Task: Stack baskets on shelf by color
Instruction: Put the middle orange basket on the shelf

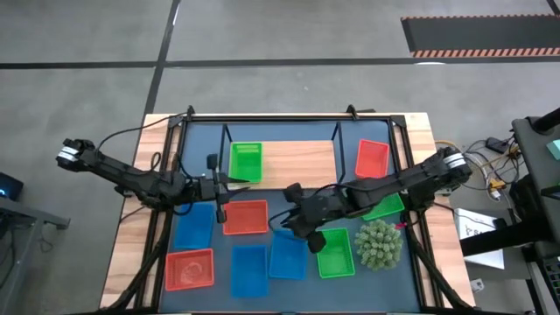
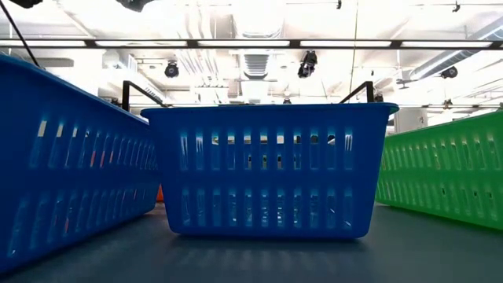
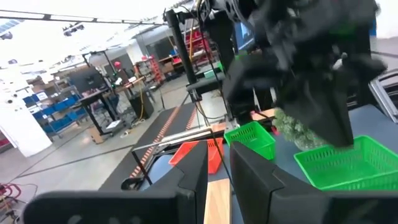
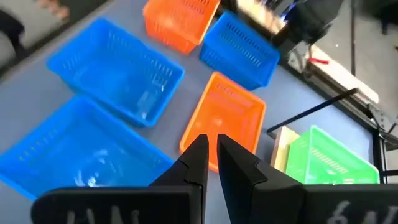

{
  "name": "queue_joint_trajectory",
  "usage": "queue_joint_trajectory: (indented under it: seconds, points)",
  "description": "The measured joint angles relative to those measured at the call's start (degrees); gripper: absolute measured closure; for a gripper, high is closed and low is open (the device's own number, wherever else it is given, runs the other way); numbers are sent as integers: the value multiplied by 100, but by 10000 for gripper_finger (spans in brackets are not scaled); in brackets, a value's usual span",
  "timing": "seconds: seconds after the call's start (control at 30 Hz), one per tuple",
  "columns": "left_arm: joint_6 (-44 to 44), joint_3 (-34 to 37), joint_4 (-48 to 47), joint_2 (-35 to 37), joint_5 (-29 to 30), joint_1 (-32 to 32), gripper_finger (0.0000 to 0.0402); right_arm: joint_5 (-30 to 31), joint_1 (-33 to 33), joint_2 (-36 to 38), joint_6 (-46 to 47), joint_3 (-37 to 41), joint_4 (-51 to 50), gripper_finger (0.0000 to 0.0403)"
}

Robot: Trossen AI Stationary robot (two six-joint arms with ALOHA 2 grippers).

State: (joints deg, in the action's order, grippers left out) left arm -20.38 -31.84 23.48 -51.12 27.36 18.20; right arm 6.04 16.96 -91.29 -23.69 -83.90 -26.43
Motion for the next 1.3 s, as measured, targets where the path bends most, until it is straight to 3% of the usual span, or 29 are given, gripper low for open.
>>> queue_joint_trajectory:
  seconds: [0.57,0.73,1.0,1.3]
  points:
    - [0,1,9,35,-9,0,350,21,-411,-1126,-1396,-120,-41,371]
    - [7,-1,12,21,-28,0,350,-2,-396,-1283,-2109,-120,-38,321]
    - [44,-4,7,-11,-30,29,350,-3,-490,-1330,-2479,-113,286,228]
    - [50,-6,13,-17,-36,68,350,-399,-776,-1534,-2669,-113,682,211]
